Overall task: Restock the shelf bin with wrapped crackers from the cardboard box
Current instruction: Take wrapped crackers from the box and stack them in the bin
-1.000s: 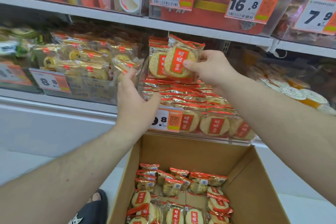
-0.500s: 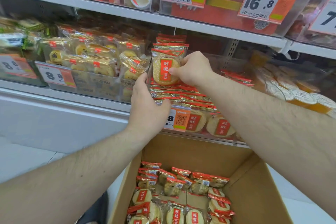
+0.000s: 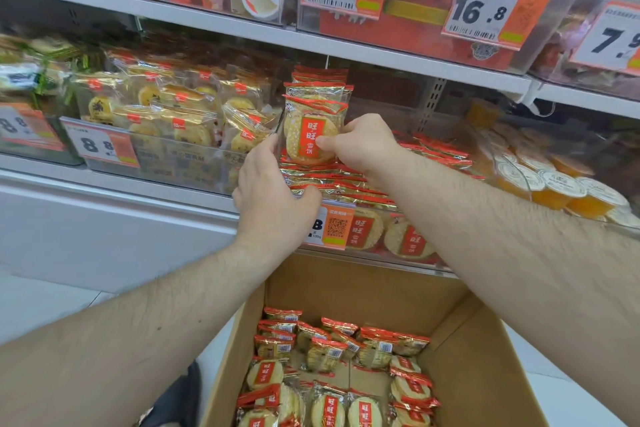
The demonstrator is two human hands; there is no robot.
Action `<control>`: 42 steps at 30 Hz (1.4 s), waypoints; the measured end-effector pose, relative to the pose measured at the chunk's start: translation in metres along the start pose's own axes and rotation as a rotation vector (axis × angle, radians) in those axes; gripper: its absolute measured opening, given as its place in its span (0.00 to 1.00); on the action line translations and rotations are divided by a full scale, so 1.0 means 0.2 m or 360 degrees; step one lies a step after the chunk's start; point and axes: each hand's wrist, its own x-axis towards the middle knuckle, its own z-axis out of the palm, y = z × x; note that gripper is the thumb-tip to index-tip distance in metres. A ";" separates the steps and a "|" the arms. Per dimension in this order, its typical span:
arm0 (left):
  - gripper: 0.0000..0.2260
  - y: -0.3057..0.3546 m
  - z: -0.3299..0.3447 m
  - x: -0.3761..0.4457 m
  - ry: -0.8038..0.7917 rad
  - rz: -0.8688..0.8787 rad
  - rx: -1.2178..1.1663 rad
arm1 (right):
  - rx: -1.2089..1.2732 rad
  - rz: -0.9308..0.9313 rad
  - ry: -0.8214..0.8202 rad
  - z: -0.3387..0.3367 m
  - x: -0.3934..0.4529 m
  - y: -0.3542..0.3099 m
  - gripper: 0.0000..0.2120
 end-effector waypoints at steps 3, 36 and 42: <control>0.29 0.02 -0.01 0.00 0.0059 0.0051 0.0106 | -0.0003 0.0008 -0.0012 -0.01 -0.02 0.01 0.17; 0.13 -0.30 0.33 -0.53 -0.2416 0.0173 0.0870 | -0.1735 0.0038 -0.1744 0.64 -1.20 2.04 0.26; 0.13 -0.35 0.34 -0.52 -0.2465 0.0016 0.0888 | -0.1939 0.0100 -0.1668 0.66 -1.31 2.12 0.42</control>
